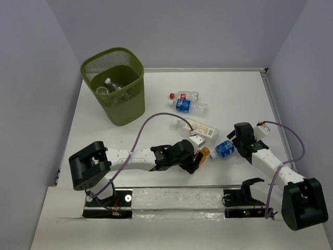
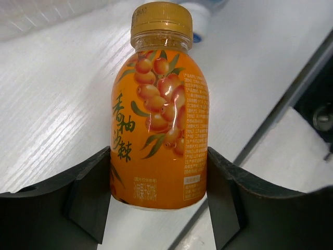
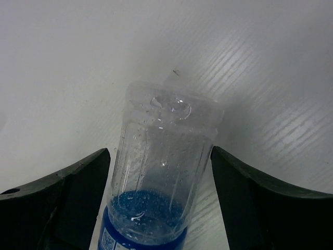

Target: Put the plastic bottles in the bin

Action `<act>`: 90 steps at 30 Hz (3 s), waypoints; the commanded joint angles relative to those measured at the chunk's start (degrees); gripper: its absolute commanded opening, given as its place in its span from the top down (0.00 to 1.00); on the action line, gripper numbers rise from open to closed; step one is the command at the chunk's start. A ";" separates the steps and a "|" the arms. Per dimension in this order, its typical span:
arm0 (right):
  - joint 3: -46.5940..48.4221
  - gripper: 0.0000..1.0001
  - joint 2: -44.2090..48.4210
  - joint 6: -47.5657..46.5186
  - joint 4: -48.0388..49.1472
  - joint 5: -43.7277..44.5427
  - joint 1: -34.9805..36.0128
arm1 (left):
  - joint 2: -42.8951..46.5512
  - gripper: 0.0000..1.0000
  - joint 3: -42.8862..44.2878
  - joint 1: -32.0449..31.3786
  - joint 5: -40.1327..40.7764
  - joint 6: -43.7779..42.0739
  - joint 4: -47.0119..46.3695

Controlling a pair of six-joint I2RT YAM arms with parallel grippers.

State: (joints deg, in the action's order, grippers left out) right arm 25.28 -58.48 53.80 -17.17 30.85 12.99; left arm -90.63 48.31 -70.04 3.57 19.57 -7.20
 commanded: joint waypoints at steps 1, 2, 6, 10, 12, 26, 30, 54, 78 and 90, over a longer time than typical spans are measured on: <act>-1.11 0.19 -1.64 0.25 7.24 -0.97 -1.83 | 11.49 0.43 -0.50 -0.36 -3.31 0.73 -0.71; -1.28 0.23 -1.20 0.25 7.15 -0.88 -1.83 | 13.27 0.43 -0.33 -0.27 -4.62 0.73 -0.53; -2.07 0.38 5.80 -1.41 6.62 1.31 -2.36 | 21.01 0.43 2.13 0.60 -7.09 0.29 0.88; -1.72 0.47 10.67 -2.12 3.81 1.93 -2.36 | 24.71 0.43 7.93 5.34 -7.71 1.26 0.96; -0.68 0.48 13.21 -3.25 2.06 1.93 -2.36 | 25.15 0.43 12.49 8.50 -5.08 2.13 1.31; 8.12 0.50 26.84 -13.98 -1.82 -6.14 -2.36 | 24.20 0.42 33.76 36.97 16.05 -2.79 3.94; 7.77 0.51 27.54 -16.71 2.66 -12.03 -2.36 | 19.27 0.41 38.25 49.54 12.18 -2.52 7.11; 45.54 0.53 -11.96 -29.45 32.00 -25.22 20.64 | 30.05 0.01 21.51 61.34 -13.92 5.39 7.64; 126.07 0.46 -82.39 -44.57 45.99 -26.28 33.32 | 64.35 0.01 -10.08 51.41 -31.08 8.02 25.14; 101.41 0.00 -62.49 -50.90 40.81 -30.41 34.38 | 58.38 0.01 -15.61 47.91 -28.63 15.75 13.20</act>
State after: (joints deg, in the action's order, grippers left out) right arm 133.56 -136.73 5.41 19.75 1.85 47.20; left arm -29.32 34.54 -19.79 -24.99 31.29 14.57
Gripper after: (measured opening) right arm 0.994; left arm 0.989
